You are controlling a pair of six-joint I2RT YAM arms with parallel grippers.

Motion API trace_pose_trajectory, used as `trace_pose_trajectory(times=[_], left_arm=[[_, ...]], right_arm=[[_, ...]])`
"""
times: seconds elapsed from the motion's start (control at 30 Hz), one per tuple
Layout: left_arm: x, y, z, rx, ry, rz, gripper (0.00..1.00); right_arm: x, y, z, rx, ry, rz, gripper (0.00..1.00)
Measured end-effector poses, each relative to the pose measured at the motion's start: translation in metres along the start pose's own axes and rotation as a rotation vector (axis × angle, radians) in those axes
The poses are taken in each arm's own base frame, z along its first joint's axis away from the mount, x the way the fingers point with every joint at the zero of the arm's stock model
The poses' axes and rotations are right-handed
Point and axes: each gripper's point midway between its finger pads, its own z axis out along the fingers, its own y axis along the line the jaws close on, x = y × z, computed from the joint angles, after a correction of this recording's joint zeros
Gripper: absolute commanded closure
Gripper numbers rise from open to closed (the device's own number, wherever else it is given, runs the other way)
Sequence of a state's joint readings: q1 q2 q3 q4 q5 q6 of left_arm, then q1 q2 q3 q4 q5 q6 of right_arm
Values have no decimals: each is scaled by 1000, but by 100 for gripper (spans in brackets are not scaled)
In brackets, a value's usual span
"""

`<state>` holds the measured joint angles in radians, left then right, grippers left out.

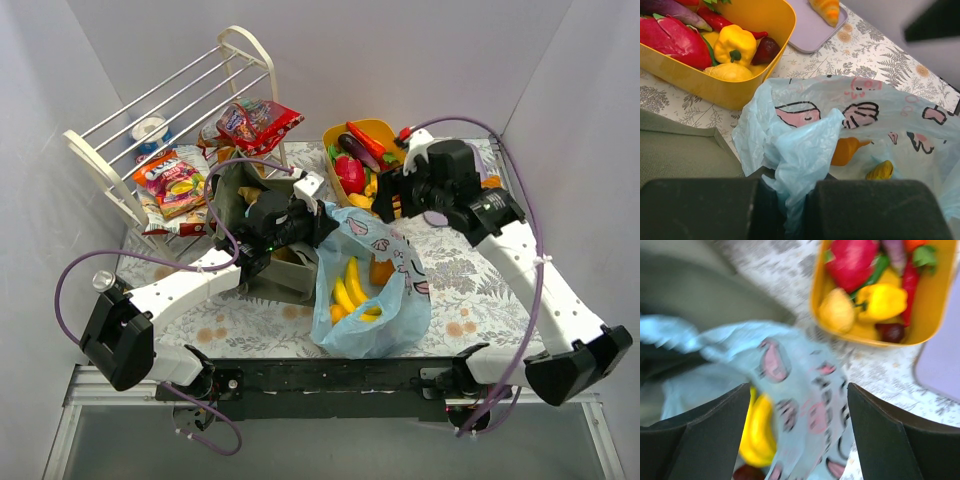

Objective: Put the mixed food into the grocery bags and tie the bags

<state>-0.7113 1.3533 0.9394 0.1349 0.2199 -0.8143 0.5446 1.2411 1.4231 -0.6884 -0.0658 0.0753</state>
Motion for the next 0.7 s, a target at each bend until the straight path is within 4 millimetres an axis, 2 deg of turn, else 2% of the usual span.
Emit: trace_pose_trajectory(times=[0.1,0.17,0.23,0.43,0.57,0.7], left_arm=[[0,0,0,0,1,0,100],[0,0,0,0,1,0,100],[1,0,1,0,3,0,100],[5,1,3,1,14,-2,100],[6,0,3,3,15,-2,100],[6,-1,3,3,14,-2,100]], right_arm=[[-11,-38,24,63,-30,40,18],[-13,-58,50,83,-14,51,13],[-15,-73,87,80,13,56,6],[-16,-105,193,55,74,94,3],[-19,-120,245,41,67,159,3],[-16,-127,282,25,58,238,3]])
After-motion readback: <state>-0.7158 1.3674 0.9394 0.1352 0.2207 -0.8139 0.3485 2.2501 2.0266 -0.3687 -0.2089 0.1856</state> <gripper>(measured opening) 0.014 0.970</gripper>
